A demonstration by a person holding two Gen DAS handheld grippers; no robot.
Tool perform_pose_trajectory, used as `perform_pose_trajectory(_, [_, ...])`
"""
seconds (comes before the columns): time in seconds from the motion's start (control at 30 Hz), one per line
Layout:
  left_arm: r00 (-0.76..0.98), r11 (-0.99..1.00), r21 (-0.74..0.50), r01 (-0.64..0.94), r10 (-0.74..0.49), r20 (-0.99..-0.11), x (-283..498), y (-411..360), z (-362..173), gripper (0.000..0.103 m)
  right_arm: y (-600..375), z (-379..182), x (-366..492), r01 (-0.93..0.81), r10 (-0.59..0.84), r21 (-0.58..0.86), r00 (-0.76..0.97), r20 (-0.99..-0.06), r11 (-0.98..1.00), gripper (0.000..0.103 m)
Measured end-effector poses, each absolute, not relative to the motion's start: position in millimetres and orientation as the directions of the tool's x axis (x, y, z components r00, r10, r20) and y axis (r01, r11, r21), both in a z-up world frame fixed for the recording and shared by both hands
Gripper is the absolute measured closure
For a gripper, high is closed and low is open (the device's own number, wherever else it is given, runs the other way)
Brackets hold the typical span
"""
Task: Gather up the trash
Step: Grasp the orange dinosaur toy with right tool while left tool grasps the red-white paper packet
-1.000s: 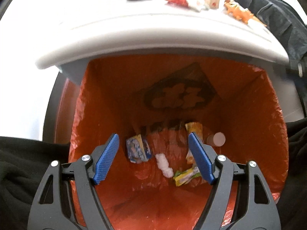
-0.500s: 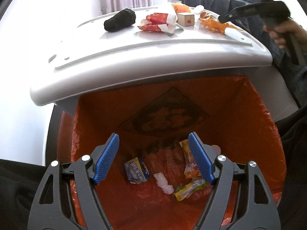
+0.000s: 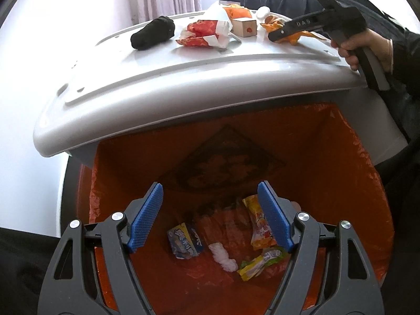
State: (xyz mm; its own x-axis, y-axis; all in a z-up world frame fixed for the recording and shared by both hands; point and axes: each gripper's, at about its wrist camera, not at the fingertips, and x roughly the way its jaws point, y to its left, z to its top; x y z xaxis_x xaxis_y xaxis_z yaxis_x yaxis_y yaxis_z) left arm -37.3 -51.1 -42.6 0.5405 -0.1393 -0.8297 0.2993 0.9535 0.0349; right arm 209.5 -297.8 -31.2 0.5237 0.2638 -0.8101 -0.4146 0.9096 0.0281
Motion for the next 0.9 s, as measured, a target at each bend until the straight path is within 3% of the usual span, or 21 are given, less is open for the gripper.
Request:
perform_pose_trajectory(0.2, [0.561, 0.960, 0.017, 0.281, -0.150, -0.814, -40.6, -44.4, -34.9, 0.030, -279.6, -27.7, 196.5, -0.339, 0.185, -0.007, 0.531, -0.827, 0.941, 0.043])
perform_pose_trajectory(0.53, [0.574, 0.969, -0.026, 0.244, -0.166, -0.802, -32.2, -37.5, -8.2, 0.030, -290.3, -24.6, 176.3, -0.166, 0.135, 0.060, 0.491, -0.860, 0.984, 0.043])
perform_pose_trajectory(0.9, [0.624, 0.984, -0.037, 0.172, -0.138, -0.769, 55.2, -53.1, 29.2, 0.030, -320.1, 29.4, 139.7, -0.011, 0.190, 0.227, 0.587, -0.787, 0.974, 0.043])
